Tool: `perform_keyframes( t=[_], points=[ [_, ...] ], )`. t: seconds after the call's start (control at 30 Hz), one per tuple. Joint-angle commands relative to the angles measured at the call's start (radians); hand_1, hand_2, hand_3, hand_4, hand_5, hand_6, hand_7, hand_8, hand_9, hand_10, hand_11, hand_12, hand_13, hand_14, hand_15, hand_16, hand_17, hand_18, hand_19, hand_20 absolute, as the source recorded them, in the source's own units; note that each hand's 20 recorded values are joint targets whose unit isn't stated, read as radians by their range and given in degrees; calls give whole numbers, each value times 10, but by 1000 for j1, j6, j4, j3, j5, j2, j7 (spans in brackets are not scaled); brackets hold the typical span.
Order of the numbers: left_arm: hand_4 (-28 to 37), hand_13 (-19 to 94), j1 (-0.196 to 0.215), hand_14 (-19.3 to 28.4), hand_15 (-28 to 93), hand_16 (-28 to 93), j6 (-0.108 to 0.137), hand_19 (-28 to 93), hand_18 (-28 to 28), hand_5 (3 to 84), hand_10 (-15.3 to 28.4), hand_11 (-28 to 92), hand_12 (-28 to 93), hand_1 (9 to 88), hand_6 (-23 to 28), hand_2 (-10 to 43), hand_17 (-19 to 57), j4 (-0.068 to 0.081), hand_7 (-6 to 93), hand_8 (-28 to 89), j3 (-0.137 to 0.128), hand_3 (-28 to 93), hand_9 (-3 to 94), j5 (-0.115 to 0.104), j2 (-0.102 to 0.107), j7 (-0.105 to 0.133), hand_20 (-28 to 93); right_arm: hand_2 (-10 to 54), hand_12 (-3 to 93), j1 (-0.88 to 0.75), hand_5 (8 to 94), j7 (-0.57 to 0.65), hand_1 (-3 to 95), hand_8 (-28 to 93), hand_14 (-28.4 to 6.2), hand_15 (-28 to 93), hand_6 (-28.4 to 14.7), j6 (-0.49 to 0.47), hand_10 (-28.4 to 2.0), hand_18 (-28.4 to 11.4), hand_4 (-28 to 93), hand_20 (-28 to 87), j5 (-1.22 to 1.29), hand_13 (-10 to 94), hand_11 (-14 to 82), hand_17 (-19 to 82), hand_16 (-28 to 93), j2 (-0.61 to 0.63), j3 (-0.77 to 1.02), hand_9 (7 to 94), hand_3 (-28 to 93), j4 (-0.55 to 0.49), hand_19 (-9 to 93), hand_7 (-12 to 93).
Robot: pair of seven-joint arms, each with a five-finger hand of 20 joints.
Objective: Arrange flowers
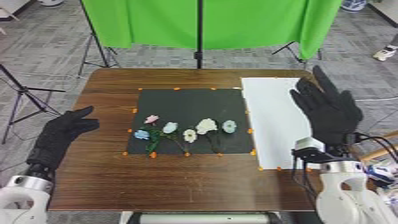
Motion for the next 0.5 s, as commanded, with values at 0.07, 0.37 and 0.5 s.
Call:
perform_keyframes(
  t=[0.07, 0.37, 0.5],
  points=[
    [-283, 411, -59, 198, 196, -1, 125, 140, 144, 479, 163, 180, 117, 161, 74, 171, 98, -9, 63, -49, 75, 669, 512, -12, 45, 53, 179, 29, 126, -67, 369, 36, 2, -91, -129, 29, 6, -6, -138, -140, -192, 233, -124, 240, 37, 96, 173, -44, 33, 377, 782, 2, 95, 93],
    [-283, 404, -185, 194, 195, -3, 100, 142, 140, 491, 165, 190, 115, 160, 79, 166, 101, 24, 66, -49, 157, 661, 520, 16, 75, 111, 181, 35, 129, 19, 385, 50, 11, -88, -132, 43, 2, -37, -141, -143, -184, 236, -161, 251, 40, 106, 165, -69, 15, 389, 775, 59, 94, 93],
    [-283, 416, -218, 196, 204, -1, 112, 141, 139, 493, 165, 196, 117, 165, 76, 159, 103, 33, 71, -48, 182, 666, 528, 30, 44, 133, 182, 24, 132, 79, 437, 30, 36, -87, -136, 58, -8, -33, -146, -139, -177, 238, -195, 275, 48, 126, 162, -115, 26, 422, 775, 90, 87, 101]
  ],
)
